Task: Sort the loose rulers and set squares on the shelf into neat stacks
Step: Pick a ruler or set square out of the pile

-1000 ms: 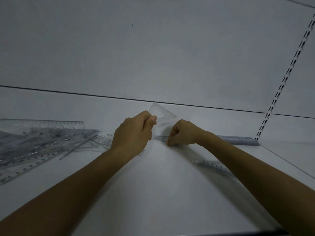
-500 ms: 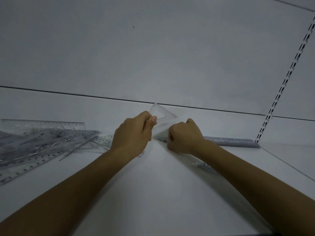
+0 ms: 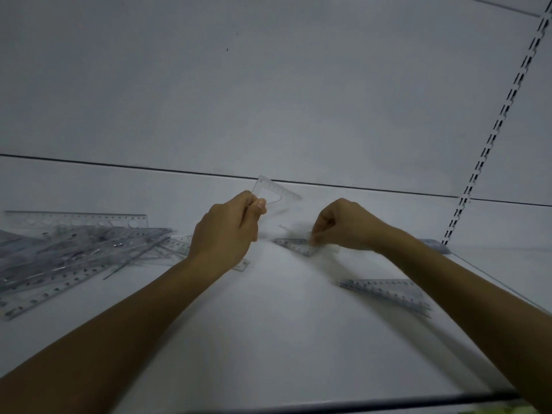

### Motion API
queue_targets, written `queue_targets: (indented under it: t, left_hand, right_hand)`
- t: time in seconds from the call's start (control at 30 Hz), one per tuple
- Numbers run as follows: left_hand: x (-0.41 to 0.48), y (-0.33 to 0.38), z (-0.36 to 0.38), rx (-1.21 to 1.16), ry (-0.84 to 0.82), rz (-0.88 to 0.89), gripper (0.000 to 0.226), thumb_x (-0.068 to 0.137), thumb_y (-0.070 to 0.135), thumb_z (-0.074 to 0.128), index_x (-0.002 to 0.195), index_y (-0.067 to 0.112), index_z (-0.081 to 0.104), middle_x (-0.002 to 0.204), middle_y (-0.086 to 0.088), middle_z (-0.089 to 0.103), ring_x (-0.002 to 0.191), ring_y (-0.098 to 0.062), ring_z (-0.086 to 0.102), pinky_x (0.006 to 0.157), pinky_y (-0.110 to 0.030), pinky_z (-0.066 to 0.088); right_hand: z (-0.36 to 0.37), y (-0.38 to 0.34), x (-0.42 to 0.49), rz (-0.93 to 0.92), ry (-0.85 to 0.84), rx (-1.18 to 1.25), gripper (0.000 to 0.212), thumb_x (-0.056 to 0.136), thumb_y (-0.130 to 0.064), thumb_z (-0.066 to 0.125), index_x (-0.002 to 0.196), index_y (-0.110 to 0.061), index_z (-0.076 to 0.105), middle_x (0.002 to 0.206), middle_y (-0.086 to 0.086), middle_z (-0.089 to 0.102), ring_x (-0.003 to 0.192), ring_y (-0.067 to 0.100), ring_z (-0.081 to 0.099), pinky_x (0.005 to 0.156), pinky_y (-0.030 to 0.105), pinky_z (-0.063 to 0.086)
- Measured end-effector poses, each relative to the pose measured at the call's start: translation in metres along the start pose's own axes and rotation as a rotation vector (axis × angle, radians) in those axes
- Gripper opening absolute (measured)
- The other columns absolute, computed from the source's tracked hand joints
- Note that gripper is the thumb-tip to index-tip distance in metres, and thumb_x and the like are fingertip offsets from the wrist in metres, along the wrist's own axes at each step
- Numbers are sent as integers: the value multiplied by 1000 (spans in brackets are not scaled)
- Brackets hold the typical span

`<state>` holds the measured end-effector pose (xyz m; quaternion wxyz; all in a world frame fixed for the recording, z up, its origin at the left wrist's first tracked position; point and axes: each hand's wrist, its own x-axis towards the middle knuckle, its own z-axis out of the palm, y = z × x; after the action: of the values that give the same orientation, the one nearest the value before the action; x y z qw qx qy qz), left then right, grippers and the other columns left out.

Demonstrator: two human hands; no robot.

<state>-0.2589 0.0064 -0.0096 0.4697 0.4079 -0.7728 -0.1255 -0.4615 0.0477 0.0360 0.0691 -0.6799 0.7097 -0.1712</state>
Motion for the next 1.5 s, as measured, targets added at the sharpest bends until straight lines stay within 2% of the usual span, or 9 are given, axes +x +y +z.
queue_targets:
  t: [0.07, 0.2, 0.4, 0.63, 0.77, 0.97, 1.2, 1.33, 1.5]
  left_hand:
    - [-4, 3, 2, -38, -10, 0, 31, 98, 40, 35, 91, 22, 59, 63, 6, 63, 53, -9, 53, 58, -25, 37]
    - [-17, 14, 9, -94, -57, 67, 29, 98, 39, 37, 88, 22, 59, 61, 6, 62, 54, -10, 54, 60, -27, 40]
    - [-29, 34, 18, -167, -158, 207, 37, 96, 47, 35, 88, 20, 59, 59, 6, 60, 50, -9, 51, 57, -25, 38]
    - [-35, 36, 20, -171, -219, 222, 39, 90, 47, 33, 87, 20, 60, 58, 7, 61, 49, -10, 52, 54, -21, 37]
    - [-37, 35, 21, -167, -226, 213, 37, 93, 44, 34, 89, 19, 61, 62, 12, 62, 49, -8, 52, 53, -22, 34]
    - [-35, 30, 21, -134, -215, 198, 30, 98, 40, 38, 89, 22, 60, 62, 12, 62, 49, -7, 52, 56, -26, 37]
    - [-37, 35, 18, -136, -190, 179, 42, 88, 48, 31, 89, 18, 61, 56, 7, 59, 49, -11, 52, 56, -25, 37]
    - [-37, 35, 19, -150, -180, 172, 35, 94, 41, 34, 85, 19, 60, 54, 7, 58, 48, -9, 50, 57, -26, 37]
    - [-36, 34, 20, -244, -184, 108, 44, 93, 55, 36, 69, 24, 55, 48, 5, 46, 47, -12, 42, 56, -36, 40]
  right_hand:
    - [-12, 4, -18, 4, 11, 23, 14, 76, -27, 77, 83, -14, 74, 78, -5, 68, 71, 9, 60, 60, 19, 47]
    - [-31, 20, -56, 38, 23, 93, 11, 75, -23, 78, 79, -14, 74, 76, -6, 70, 71, 9, 61, 60, 18, 46]
    - [-38, 52, -104, 125, 4, 141, 11, 70, -21, 81, 64, -23, 72, 56, -12, 66, 51, -4, 54, 49, 11, 39]
    - [-35, 66, -120, 181, 22, 187, 8, 70, -19, 81, 67, -22, 75, 72, -4, 73, 66, 4, 61, 63, 20, 47]
    - [-34, 64, -119, 166, 21, 177, 11, 70, -20, 81, 66, -26, 73, 66, -10, 70, 58, -3, 58, 57, 16, 43]
    - [-31, 55, -115, 145, 10, 66, 10, 70, -24, 82, 68, -26, 72, 67, -7, 68, 56, 3, 53, 45, 9, 37]
    - [-28, 52, -108, 167, -9, 16, 13, 71, -26, 81, 79, -18, 75, 67, -7, 66, 58, 5, 54, 43, 9, 35]
    - [-29, 52, -104, 188, -20, 19, 15, 71, -26, 82, 80, -16, 75, 65, -7, 64, 51, 3, 50, 38, 7, 33]
    - [-30, 46, -101, 65, 224, 160, 15, 77, -30, 76, 80, -18, 68, 61, -6, 56, 51, 6, 48, 43, 9, 36]
